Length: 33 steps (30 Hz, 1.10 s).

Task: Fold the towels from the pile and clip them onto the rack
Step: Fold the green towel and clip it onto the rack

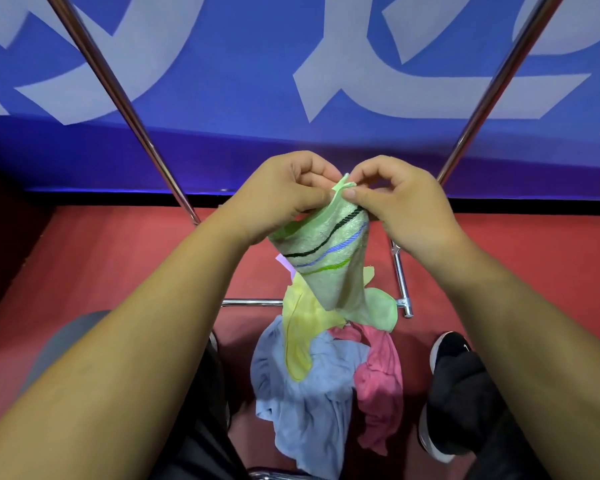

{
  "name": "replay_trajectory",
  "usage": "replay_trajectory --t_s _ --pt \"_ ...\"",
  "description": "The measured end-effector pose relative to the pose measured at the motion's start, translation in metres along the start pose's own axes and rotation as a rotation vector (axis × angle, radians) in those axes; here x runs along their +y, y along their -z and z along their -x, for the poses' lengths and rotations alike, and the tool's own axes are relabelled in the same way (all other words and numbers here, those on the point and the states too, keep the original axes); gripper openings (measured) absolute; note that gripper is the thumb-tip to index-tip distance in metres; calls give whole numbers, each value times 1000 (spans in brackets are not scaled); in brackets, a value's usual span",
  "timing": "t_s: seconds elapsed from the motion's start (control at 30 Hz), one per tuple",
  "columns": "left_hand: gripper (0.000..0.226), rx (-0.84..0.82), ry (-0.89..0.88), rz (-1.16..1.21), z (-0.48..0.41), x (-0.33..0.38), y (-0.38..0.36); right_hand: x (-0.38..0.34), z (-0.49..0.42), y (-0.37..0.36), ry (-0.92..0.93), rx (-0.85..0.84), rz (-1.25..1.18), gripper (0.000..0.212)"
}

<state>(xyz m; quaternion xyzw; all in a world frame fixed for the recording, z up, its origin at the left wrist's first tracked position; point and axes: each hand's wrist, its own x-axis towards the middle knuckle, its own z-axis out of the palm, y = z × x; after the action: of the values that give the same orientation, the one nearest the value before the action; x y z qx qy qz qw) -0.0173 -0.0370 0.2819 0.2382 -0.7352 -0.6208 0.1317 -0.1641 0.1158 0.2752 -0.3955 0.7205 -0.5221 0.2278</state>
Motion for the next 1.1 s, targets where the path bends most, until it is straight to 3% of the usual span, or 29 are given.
replay_trajectory --t_s 0.5,0.73,0.93,1.1 --pt "24 9 -22 -71 2 4 0 1 -2 0 -45 31 -119 12" --pt "12 7 -38 -96 -3 2 2 4 -3 1 -68 60 -111 20" --pt "27 -132 2 -372 -9 -21 11 10 -8 5 -86 172 -46 18" --pt "16 -185 91 -732 -13 -32 22 17 -16 17 -102 282 -7 12"
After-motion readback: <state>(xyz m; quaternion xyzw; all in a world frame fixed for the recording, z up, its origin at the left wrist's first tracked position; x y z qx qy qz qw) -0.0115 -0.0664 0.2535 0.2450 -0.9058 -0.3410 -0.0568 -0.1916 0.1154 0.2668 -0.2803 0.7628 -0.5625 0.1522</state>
